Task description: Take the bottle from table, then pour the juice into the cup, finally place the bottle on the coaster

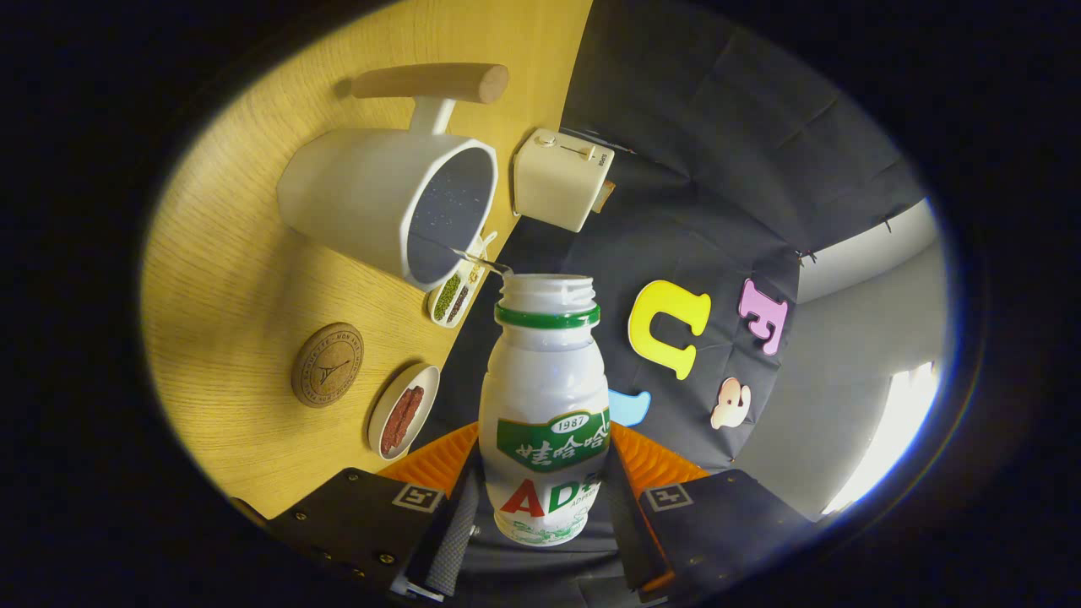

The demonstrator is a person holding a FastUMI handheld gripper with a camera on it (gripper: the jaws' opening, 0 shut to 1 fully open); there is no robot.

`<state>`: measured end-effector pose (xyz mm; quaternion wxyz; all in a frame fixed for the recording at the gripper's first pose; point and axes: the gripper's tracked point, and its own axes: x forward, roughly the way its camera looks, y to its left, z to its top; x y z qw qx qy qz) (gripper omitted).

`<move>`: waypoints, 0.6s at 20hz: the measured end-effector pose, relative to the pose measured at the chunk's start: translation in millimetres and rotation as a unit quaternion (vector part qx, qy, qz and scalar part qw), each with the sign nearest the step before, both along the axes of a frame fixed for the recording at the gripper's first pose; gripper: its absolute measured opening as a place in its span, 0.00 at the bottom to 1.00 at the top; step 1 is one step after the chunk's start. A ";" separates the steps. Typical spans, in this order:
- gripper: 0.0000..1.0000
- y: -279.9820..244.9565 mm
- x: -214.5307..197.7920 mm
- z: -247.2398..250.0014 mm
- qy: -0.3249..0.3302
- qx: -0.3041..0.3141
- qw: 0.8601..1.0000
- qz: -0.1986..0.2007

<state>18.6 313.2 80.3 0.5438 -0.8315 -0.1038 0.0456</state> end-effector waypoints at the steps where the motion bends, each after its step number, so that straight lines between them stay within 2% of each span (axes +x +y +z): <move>1: 0.71 0.0 -0.3 -0.4 0.001 -0.001 1.000 -0.001; 12: 0.71 4.5 -2.3 -0.5 -0.008 -0.032 0.999 0.000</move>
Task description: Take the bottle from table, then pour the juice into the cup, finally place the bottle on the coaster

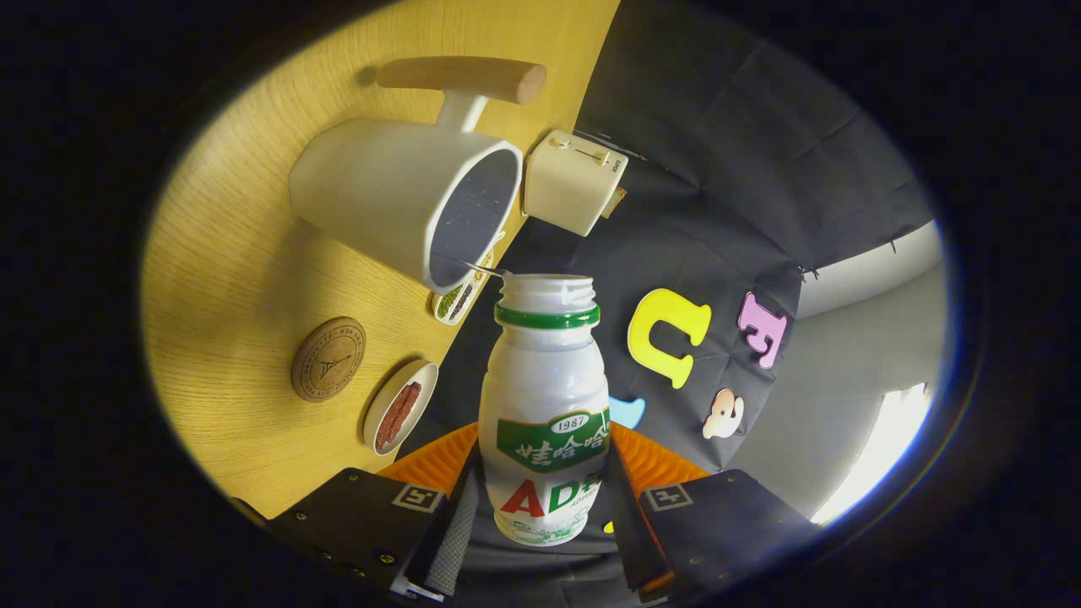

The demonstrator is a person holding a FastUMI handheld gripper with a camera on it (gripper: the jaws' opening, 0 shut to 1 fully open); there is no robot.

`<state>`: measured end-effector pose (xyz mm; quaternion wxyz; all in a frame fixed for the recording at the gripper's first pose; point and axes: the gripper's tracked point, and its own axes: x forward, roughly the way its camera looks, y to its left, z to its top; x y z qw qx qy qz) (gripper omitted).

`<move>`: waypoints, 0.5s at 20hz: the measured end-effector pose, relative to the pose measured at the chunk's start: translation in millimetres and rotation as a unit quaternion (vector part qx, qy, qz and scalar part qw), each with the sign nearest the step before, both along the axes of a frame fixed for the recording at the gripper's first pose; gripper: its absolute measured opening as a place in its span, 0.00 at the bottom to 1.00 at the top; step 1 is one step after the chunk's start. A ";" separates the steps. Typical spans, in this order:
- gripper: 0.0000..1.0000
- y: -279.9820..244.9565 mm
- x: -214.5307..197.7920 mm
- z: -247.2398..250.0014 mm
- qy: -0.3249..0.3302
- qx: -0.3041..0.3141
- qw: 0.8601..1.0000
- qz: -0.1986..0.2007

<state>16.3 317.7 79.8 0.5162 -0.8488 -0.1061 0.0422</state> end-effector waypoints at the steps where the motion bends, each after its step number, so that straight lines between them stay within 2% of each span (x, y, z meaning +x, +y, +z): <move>1: 0.71 -0.2 0.3 -0.1 0.001 -0.002 1.000 -0.001; 10: 0.71 1.2 -0.1 -3.4 0.012 -0.008 1.000 -0.003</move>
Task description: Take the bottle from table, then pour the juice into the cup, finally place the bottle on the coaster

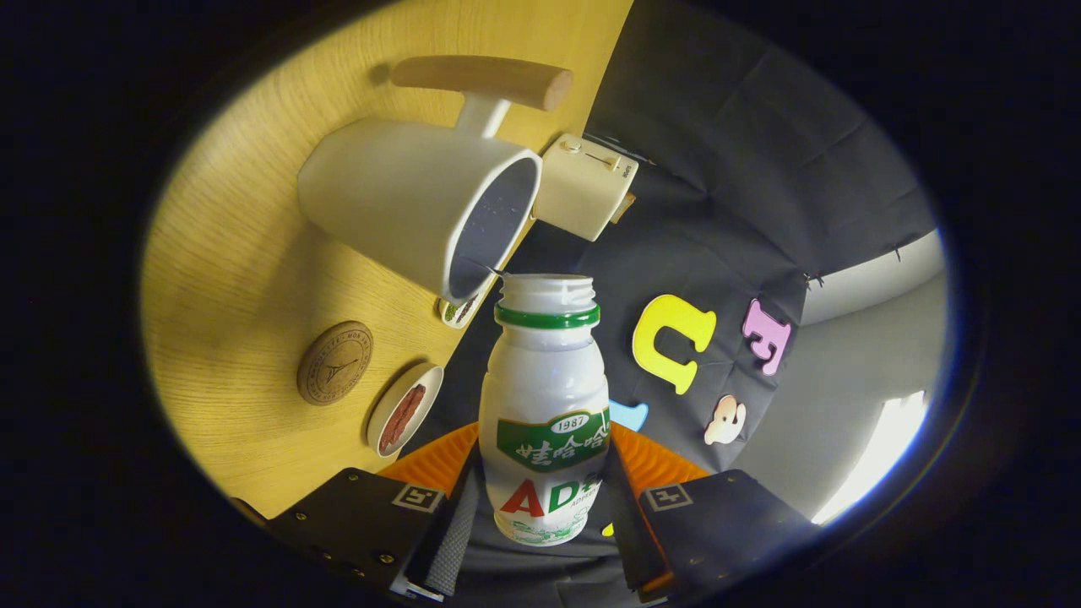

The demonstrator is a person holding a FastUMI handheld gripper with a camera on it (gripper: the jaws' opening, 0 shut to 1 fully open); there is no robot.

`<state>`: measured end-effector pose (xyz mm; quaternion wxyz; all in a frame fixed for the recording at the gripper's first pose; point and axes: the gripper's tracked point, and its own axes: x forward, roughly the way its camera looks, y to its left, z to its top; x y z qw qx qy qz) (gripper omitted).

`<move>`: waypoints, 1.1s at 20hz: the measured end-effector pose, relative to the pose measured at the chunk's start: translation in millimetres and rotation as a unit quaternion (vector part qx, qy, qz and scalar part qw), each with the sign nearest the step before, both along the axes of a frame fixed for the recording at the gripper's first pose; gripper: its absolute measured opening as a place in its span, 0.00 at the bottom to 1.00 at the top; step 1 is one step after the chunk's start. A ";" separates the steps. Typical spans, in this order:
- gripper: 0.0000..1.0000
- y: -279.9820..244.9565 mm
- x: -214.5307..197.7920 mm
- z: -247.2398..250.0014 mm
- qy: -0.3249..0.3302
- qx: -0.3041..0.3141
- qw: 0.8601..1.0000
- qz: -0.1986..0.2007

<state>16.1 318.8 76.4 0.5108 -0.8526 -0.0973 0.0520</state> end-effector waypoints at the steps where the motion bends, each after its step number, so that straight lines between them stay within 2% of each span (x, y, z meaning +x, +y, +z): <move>1: 0.71 0.2 -0.5 -0.5 0.000 -0.001 1.000 0.000; 11: 0.71 0.2 -4.8 -7.1 0.014 0.000 1.000 -0.009; 18: 0.71 -3.4 -2.8 -17.3 0.035 0.026 0.999 -0.019; 22: 0.71 -7.7 -1.3 -23.2 0.059 0.061 0.996 -0.027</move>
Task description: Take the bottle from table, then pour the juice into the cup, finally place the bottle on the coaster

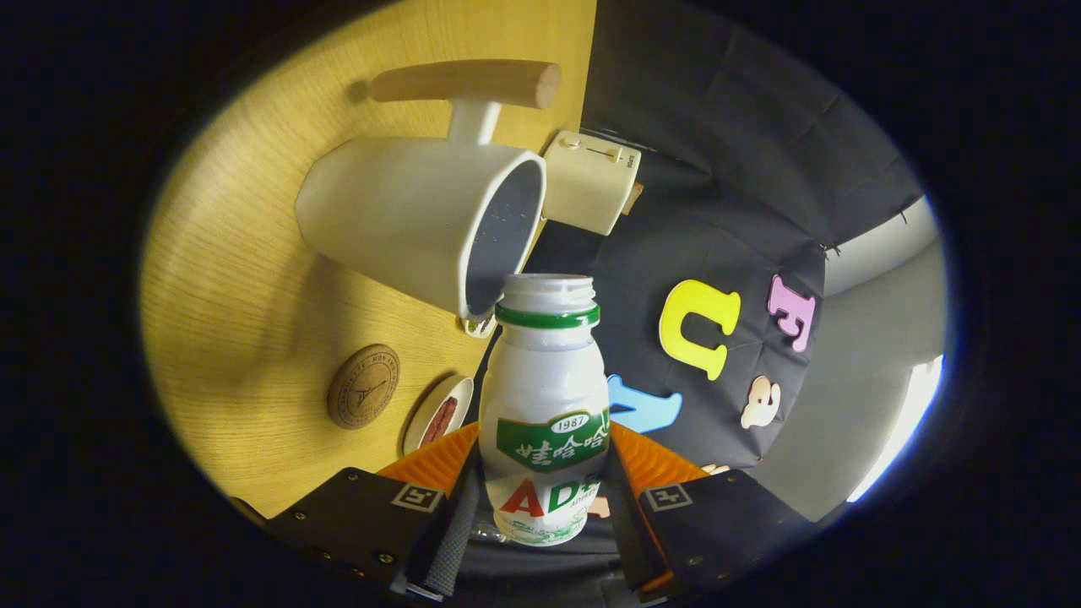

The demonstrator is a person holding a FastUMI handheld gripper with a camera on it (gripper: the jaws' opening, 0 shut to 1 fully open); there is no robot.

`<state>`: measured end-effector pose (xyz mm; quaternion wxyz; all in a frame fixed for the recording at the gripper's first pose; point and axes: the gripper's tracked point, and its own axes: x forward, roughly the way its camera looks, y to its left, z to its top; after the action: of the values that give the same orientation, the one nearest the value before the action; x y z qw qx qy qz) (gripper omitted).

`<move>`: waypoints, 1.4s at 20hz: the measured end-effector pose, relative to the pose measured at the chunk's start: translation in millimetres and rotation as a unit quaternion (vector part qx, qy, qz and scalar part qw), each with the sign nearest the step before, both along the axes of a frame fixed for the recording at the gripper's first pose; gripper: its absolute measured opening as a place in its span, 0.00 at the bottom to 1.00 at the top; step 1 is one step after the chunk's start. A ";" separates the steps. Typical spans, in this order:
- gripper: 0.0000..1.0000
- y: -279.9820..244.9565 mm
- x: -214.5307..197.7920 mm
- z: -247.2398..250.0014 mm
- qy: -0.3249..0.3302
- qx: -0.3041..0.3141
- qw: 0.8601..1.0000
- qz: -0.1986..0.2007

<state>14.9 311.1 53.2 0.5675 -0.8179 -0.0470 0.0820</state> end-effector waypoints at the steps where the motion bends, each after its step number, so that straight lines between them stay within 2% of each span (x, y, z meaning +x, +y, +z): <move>1: 0.71 -0.6 0.8 -0.7 0.006 0.011 1.000 -0.002; 7: 0.71 -6.1 1.0 -4.7 0.033 0.069 0.997 -0.014; 13: 0.72 -10.0 4.9 -7.2 0.060 0.146 0.987 -0.027; 23: 0.71 -29.9 12.6 -21.5 0.103 0.271 0.955 -0.063; 28: 0.71 -35.7 16.6 -24.9 0.117 0.358 0.924 -0.067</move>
<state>31.5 275.4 28.3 0.8279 -0.5464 0.0486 0.1170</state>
